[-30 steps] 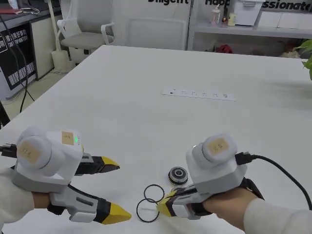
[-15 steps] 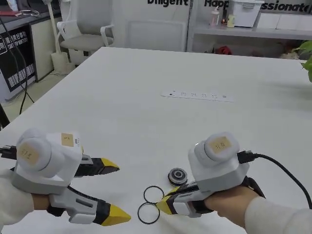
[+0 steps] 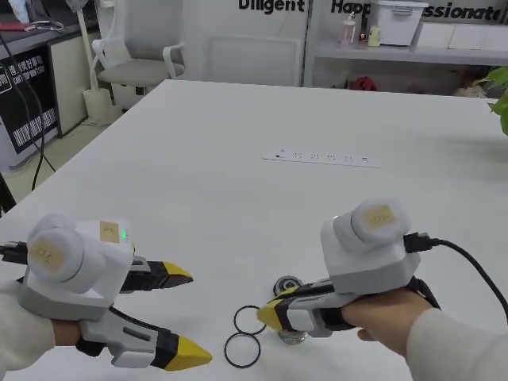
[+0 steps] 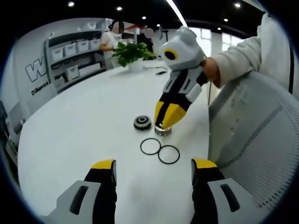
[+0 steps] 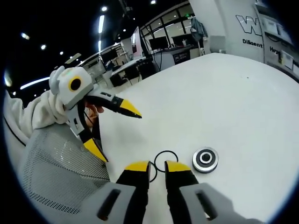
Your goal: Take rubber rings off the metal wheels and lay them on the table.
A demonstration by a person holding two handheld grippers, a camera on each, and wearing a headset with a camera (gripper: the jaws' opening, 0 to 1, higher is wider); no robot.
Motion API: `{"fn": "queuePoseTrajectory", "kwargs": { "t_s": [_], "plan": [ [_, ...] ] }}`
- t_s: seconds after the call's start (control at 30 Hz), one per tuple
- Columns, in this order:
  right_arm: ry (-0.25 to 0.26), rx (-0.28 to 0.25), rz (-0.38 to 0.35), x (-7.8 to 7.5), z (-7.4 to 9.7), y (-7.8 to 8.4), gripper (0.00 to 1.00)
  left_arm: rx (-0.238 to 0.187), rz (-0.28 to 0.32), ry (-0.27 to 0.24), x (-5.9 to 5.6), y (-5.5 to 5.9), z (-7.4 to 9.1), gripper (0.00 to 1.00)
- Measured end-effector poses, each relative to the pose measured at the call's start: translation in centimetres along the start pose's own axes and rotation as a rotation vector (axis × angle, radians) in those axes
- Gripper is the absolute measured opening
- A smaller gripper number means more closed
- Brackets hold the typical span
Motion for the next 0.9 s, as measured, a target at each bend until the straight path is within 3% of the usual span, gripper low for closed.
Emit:
{"fn": "queuePoseTrajectory", "kwargs": {
  "t_s": [0.3, 0.63, 0.9],
  "plan": [
    [-0.002, -0.102, -0.034, -0.5, 1.8, -2.0, 0.1, 0.003, 0.004, 0.001, -0.1, 0.1, 0.0, 0.66],
    [-0.001, -0.171, -0.04, -1.2, 3.3, -3.1, 0.13, 0.006, 0.007, 0.004, -0.1, 0.1, 0.0, 0.66],
    [0.024, -0.262, -0.072, -2.0, 5.1, -4.2, 0.14, 0.007, 0.009, 0.006, -0.2, 0.0, -0.1, 0.66]
  ]
}}
Point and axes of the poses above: the centre of the closed fingertips' face, and the gripper's own axes: z roughly backward along the fingers, x roughly to its left, y roughly out of its underside, the point moved 6 cm from there along z, roughly backward along the fingers, and after that the axes turned 1 degree about -z, right-handed, at the moved point
